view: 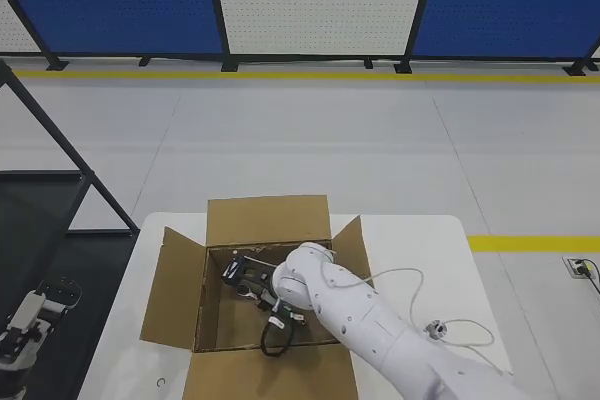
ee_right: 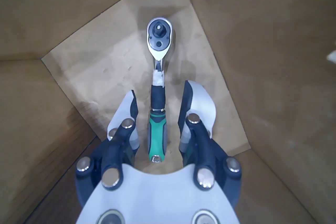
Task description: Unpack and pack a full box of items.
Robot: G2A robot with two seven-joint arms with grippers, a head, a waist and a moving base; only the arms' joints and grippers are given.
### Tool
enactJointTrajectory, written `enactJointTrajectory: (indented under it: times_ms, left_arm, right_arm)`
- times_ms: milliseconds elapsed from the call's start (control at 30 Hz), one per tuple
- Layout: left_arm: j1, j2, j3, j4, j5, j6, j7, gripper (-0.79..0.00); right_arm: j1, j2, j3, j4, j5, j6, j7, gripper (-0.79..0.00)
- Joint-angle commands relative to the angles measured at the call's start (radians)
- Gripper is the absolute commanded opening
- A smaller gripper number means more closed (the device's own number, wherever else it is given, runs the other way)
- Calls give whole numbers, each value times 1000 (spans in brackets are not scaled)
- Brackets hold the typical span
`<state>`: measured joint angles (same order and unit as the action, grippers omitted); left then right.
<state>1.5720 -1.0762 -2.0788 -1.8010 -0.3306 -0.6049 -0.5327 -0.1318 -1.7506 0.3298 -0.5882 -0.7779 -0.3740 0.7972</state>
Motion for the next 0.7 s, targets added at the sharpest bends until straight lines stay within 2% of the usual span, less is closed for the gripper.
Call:
enactJointTrajectory:
  times_ms: [0,167,300,367,433,567,667]
  left_arm:
    - [0,0,0,0,0,0,0,0]
    - [0,0,0,0,0,0,0,0]
    - [0,0,0,0,0,0,0,0]
    - [0,0,0,0,0,0,0,0]
    - [0,0,0,0,0,0,0,0]
    - [0,0,0,0,0,0,0,0]
    - [0,0,0,0,0,0,0,0]
  right_arm:
    - [6,5,10,-18,-14,7,-4,-446]
    - [3,50,62,-123,-58,33,-14,-440]
    - [-44,125,142,-321,-131,75,1,-419]
    - [-97,176,203,-472,-183,99,40,-397]
    - [-172,231,286,-658,-246,115,104,-280]
    - [-374,327,483,-1056,-365,94,253,-252]
    - [-514,370,611,-1284,-426,66,310,-219]
